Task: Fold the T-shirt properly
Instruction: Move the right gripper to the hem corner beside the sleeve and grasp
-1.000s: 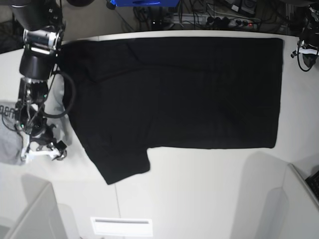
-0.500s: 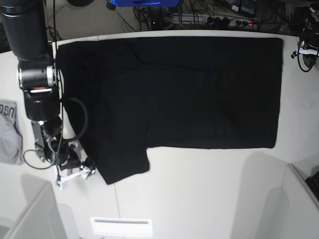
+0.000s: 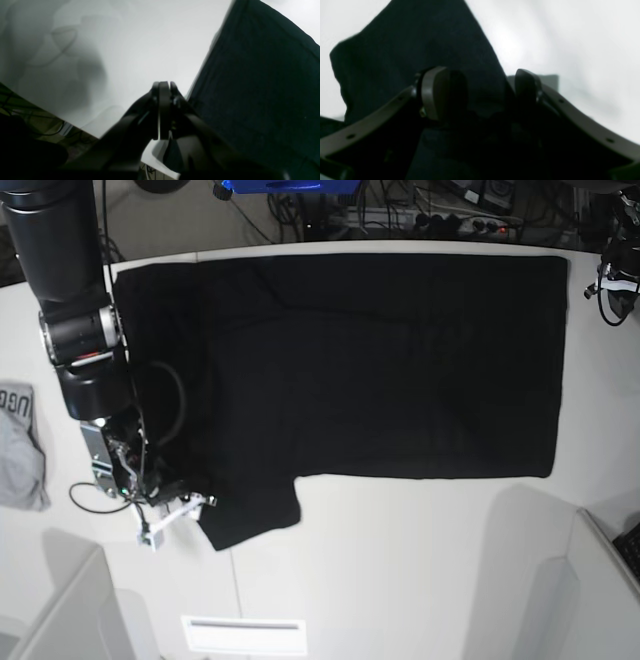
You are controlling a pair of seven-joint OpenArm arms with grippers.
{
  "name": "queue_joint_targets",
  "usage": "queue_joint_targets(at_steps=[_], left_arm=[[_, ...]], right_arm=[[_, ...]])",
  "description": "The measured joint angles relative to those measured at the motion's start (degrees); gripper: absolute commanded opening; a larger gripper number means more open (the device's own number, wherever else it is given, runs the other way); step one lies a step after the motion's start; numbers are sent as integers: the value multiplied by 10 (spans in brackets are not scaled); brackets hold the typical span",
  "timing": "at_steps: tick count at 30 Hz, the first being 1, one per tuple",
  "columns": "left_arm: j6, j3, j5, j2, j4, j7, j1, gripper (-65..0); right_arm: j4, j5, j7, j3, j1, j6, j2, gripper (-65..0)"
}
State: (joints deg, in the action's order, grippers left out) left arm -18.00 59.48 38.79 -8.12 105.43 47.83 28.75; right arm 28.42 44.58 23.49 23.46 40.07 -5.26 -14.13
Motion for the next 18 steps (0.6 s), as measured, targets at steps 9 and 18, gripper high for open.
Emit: queue_joint_targets(at_steps=[9, 18], left_arm=[[0, 0, 0, 0, 0, 0, 0, -650], [0, -1, 0, 0, 0, 0, -1, -650]], right_arm=[[1, 0, -12, 1, -4, 0, 0, -317], [0, 0, -25, 1, -14, 0, -1, -650]])
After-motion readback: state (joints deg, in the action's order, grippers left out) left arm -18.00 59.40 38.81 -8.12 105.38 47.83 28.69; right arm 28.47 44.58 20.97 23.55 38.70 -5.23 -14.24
